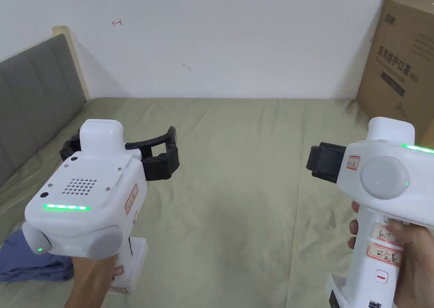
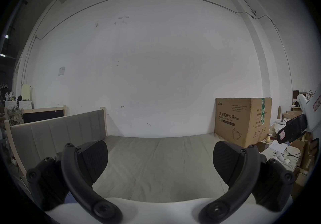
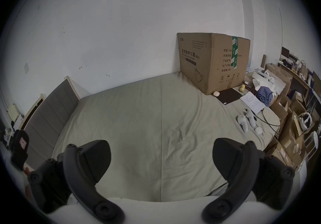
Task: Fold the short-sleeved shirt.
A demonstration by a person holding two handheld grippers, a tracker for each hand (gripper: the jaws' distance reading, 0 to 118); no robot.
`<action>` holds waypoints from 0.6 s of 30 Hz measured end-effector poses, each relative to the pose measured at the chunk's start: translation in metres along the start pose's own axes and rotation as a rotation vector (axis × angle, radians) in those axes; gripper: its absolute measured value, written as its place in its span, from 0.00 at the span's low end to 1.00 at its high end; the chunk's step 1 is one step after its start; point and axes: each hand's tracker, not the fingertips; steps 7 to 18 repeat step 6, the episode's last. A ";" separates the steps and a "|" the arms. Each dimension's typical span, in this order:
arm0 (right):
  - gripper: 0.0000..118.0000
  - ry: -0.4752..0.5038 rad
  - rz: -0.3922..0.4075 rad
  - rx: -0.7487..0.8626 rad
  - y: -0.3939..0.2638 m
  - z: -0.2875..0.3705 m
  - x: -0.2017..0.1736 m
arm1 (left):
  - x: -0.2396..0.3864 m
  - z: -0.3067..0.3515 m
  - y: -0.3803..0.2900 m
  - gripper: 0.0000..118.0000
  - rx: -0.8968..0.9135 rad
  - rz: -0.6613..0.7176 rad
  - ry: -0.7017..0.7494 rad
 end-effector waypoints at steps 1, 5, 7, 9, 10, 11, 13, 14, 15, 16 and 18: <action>0.95 -0.003 0.000 0.003 0.000 0.000 0.000 | 0.000 0.000 0.000 1.00 0.000 0.001 0.001; 0.97 -0.022 0.013 0.020 -0.001 0.000 0.001 | -0.001 0.000 0.001 1.00 0.001 0.000 0.001; 0.98 -0.020 0.018 0.029 -0.002 0.000 0.001 | -0.001 0.001 0.001 1.00 0.002 0.000 0.001; 0.98 -0.020 0.018 0.029 -0.002 0.000 0.001 | -0.001 0.001 0.001 1.00 0.002 0.000 0.001; 0.98 -0.020 0.018 0.029 -0.002 0.000 0.001 | -0.001 0.001 0.001 1.00 0.002 0.000 0.001; 0.98 -0.020 0.018 0.029 -0.002 0.000 0.001 | -0.001 0.001 0.001 1.00 0.002 0.000 0.001; 0.98 -0.020 0.018 0.029 -0.002 0.000 0.001 | -0.001 0.001 0.001 1.00 0.002 0.000 0.001; 0.98 -0.020 0.018 0.029 -0.002 0.000 0.001 | -0.001 0.001 0.001 1.00 0.002 0.000 0.001; 0.98 -0.020 0.018 0.029 -0.002 0.000 0.001 | -0.001 0.001 0.001 1.00 0.002 0.000 0.001; 0.98 -0.020 0.018 0.029 -0.002 0.000 0.001 | -0.001 0.001 0.001 1.00 0.002 0.000 0.001; 0.98 -0.020 0.018 0.029 -0.002 0.000 0.001 | -0.001 0.001 0.001 1.00 0.002 0.000 0.001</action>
